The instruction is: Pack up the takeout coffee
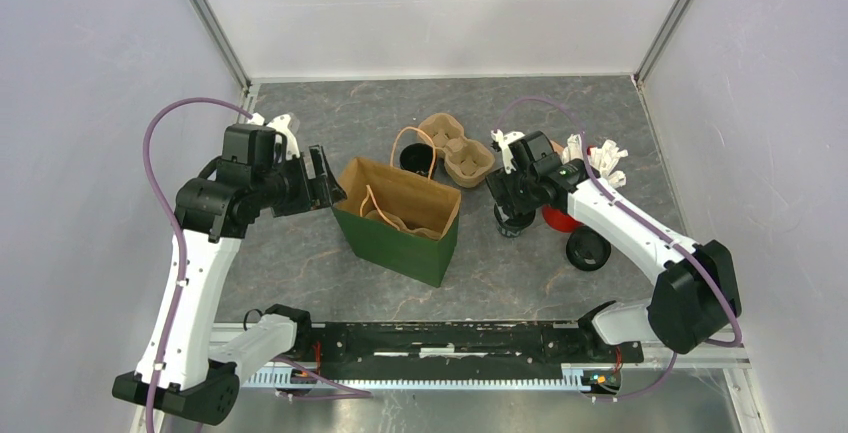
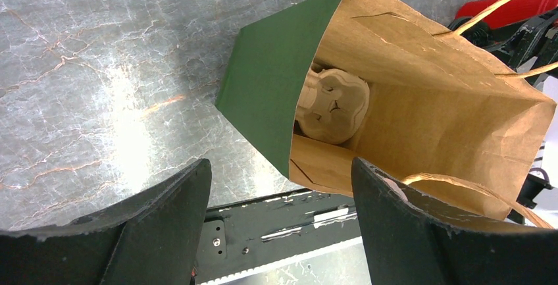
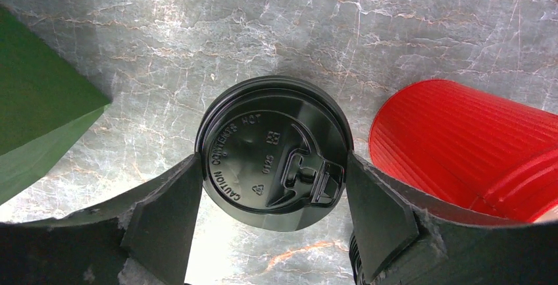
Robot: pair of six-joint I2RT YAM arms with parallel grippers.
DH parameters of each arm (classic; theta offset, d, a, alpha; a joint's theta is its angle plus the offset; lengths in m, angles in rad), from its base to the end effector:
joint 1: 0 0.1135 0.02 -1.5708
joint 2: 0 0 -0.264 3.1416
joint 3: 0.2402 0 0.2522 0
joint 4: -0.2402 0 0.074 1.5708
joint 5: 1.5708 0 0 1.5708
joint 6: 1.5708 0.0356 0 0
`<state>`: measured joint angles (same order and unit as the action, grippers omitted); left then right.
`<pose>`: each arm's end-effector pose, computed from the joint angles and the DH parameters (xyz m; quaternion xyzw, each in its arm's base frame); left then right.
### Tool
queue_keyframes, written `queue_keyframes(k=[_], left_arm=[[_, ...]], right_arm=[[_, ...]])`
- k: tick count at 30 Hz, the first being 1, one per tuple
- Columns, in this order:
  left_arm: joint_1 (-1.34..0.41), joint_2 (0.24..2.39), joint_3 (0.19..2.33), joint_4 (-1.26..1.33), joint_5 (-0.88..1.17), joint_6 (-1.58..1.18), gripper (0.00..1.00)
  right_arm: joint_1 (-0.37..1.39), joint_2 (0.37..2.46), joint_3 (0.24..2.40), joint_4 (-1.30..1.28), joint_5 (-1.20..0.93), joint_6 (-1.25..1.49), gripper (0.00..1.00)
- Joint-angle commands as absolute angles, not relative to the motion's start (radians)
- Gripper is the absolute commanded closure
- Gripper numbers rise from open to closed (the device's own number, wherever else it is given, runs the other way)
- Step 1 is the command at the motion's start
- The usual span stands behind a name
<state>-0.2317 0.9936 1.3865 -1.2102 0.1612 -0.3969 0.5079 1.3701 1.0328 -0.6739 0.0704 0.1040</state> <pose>0.1485 -0.0409 0.4043 -0.0469 0.9261 -0.1846 0.3256 0.2428 0.1323 0.2549 -0.1831 0.9429 0.0509 0.2734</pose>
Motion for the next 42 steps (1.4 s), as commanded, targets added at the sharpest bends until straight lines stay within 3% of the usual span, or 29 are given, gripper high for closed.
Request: queue_keyframes(k=[1,19,33,37,42], left_arm=[[-0.236,0.996,1.424,-1.214,0.153,-0.371,0.16],[-0.236,1.064,1.493,-1.198,0.176,-0.393,0.17],[-0.236,1.146,1.482,-1.137,0.205,-0.409,0.24],[-0.236,1.165,1.474,-1.128,0.19,-0.387,0.25],[-0.236,1.172,1.467,-1.094,0.221,-0.381,0.31]], right_arm=[[0.503,1.368,1.029,-0.653,0.063,0.089,0.23],[0.503,1.26,1.186,-0.847,0.003,0.071,0.26],[0.52,1.267,1.831,-1.124,-0.233,0.194,0.32],[0.557,1.253,1.834,-1.032,-0.327,0.276,0.33],[0.67,1.203,1.682,-0.845,-0.347,0.394,0.33]])
